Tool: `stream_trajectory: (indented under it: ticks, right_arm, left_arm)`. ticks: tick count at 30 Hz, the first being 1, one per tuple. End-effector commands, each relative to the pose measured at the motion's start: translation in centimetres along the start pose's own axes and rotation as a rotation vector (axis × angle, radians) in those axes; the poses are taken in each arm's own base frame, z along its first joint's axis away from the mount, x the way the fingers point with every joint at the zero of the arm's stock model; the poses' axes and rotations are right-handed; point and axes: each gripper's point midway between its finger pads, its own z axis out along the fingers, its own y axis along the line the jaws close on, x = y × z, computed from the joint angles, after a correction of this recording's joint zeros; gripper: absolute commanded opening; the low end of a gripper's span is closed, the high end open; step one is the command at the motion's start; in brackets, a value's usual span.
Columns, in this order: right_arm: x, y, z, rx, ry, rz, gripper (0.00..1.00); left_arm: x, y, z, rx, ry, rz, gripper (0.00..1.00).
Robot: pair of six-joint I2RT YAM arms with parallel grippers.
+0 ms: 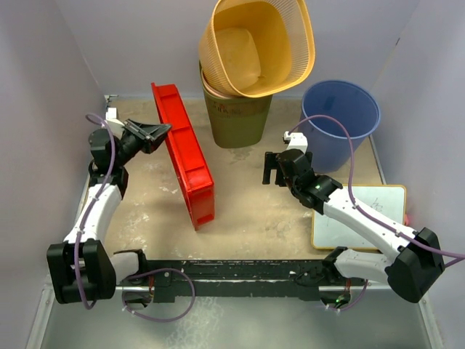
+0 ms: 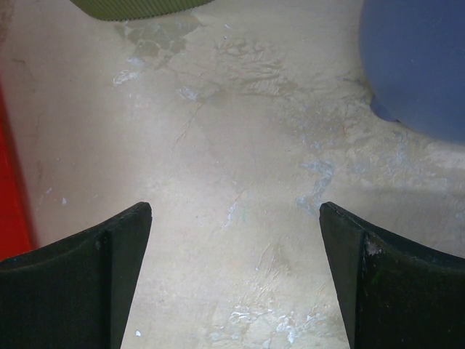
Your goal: Turn the large container upside down
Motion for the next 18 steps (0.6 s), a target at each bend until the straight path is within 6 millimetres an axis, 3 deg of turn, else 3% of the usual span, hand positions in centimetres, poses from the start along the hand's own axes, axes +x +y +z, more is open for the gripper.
stream_trajectory:
  ticks: [1, 5, 10, 14, 18]
  right_arm:
    - [-0.9, 0.1, 0.1, 0.006, -0.033, 0.008, 1.00]
    - [-1.0, 0.1, 0.1, 0.009, -0.036, 0.006, 1.00]
    - [-0.9, -0.1, 0.2, 0.016, -0.033, 0.001, 1.00]
    - [-0.9, 0.1, 0.4, 0.016, -0.030, -0.001, 1.00]
    - [-1.0, 0.3, 0.6, 0.012, -0.025, -0.005, 1.00]
  left_arm:
    - [0.6, 8.7, -2.4, -0.282, 0.096, 0.081, 0.00]
    - [0.3, 10.4, -4.0, -0.347, 0.107, 0.090, 0.00]
    - [0.5, 13.8, -6.8, -0.565, 0.120, 0.119, 0.00]
    - [-0.9, 15.4, -9.6, -0.762, 0.035, 0.169, 0.00]
    - [-2.7, 15.5, -12.0, -0.904, -0.052, 0.239, 0.00]
